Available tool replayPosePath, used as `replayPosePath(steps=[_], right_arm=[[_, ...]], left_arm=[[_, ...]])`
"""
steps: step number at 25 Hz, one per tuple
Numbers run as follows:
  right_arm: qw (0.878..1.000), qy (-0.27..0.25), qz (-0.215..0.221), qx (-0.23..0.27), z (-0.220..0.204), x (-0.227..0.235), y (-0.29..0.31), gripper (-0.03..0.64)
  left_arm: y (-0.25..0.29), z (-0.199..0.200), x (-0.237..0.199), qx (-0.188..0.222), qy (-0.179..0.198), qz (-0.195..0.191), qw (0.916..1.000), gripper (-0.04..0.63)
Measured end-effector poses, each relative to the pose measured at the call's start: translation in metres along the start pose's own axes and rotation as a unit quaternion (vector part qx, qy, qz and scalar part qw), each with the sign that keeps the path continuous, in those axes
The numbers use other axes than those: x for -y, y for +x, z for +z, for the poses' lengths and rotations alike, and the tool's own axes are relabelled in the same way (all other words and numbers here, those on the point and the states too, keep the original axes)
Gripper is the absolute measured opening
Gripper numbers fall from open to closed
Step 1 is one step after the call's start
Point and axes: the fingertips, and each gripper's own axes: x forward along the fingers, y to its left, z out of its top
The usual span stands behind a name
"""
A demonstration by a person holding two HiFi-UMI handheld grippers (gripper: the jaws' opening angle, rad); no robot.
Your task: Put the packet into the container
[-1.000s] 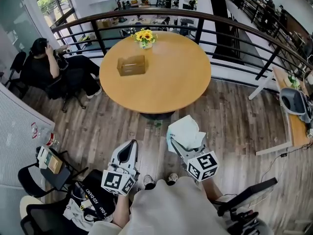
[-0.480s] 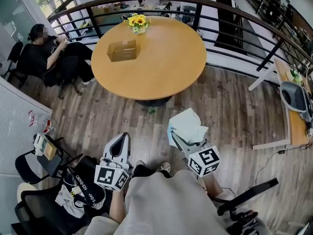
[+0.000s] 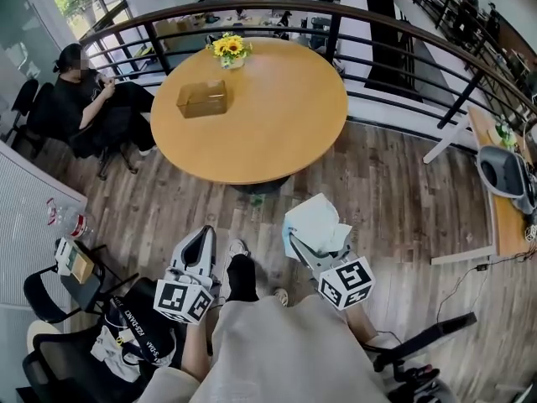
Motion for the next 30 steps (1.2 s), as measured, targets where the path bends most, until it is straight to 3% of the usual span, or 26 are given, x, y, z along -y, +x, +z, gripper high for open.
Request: replayPosePath(steps=[12,24,30], right_arm=[[0.999,-0.024,0.014,-0.016,0.016,0.025,0.076,0.281],[0.998,-0.045,0.018,-0.045,0.073,0.042,0.231,0.281],[0.997,-0.060,0.025,-0.045,0.101,0.049,0.296,0.281]], left_arm=[[0.062,0.004,-0.050,0.012,-0.003,0.003,0.9999,0.005],[0.157,0.041,-0.179,0.016,-0.002,0.008,0.9998,0.005],[0.188,0.068,-0.232,0.036,0.002,0.031,0.9989,0.005]])
